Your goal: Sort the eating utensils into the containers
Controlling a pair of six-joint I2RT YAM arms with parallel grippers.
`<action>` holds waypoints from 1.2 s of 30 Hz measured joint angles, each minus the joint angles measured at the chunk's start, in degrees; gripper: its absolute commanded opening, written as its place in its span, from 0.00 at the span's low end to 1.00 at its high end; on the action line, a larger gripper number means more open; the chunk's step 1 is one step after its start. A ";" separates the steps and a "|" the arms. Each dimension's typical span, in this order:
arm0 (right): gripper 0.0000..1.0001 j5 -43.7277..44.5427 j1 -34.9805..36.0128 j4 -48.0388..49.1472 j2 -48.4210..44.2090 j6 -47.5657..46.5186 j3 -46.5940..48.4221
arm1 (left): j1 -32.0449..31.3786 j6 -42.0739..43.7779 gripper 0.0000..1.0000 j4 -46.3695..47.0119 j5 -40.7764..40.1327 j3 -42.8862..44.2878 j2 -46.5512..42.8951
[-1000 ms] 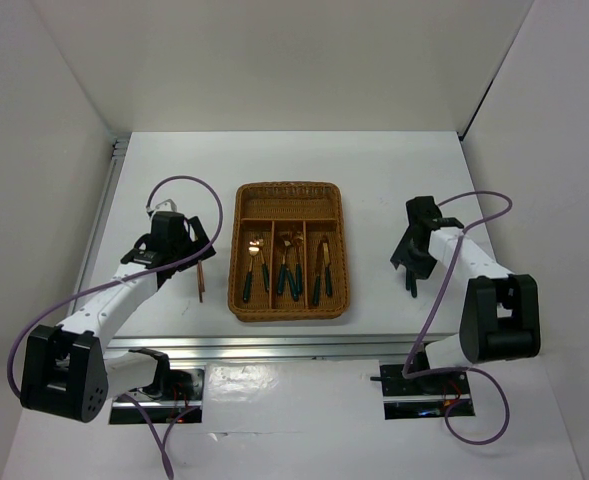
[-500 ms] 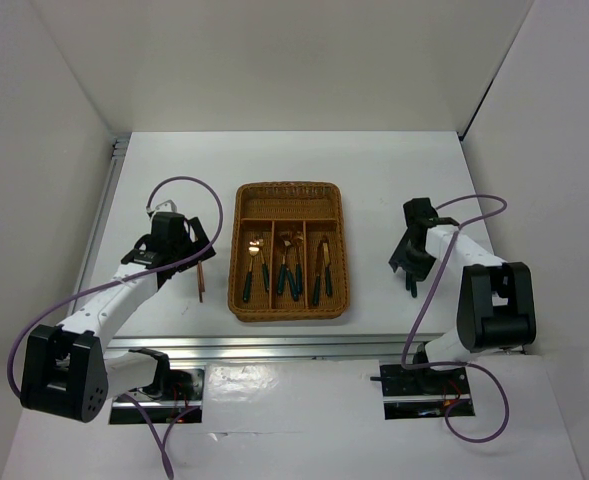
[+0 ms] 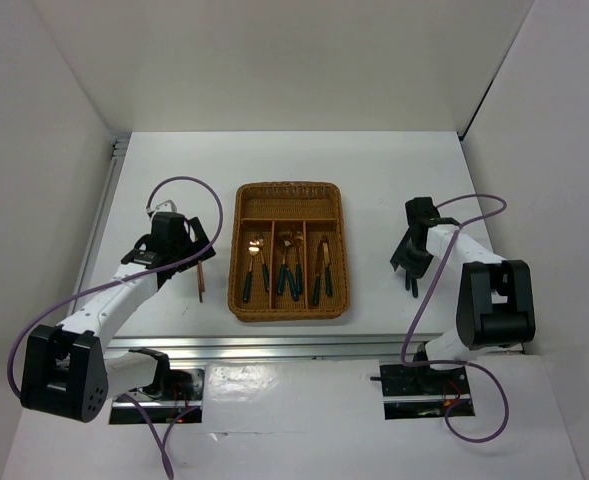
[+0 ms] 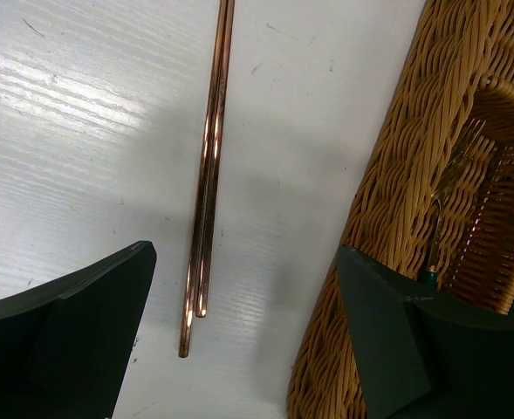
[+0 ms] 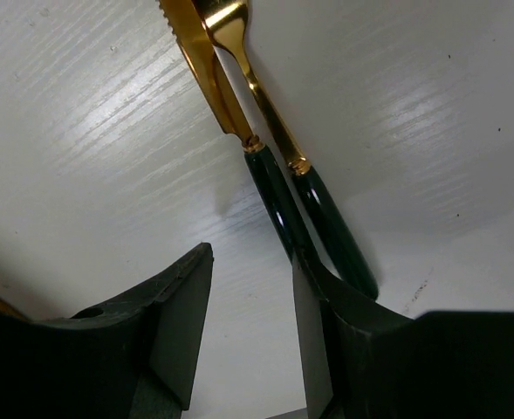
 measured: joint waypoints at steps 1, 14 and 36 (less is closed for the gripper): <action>0.49 0.02 0.00 0.20 0.04 0.00 0.02 | 0.07 0.00 1.00 0.00 0.00 0.00 0.00; 0.50 -0.33 0.00 0.48 -0.81 -0.20 0.00 | 0.59 0.00 1.00 0.00 -0.02 0.00 0.00; 0.43 -0.44 0.00 0.13 3.96 -0.42 0.28 | 0.59 0.11 1.00 0.11 -0.02 -0.85 0.39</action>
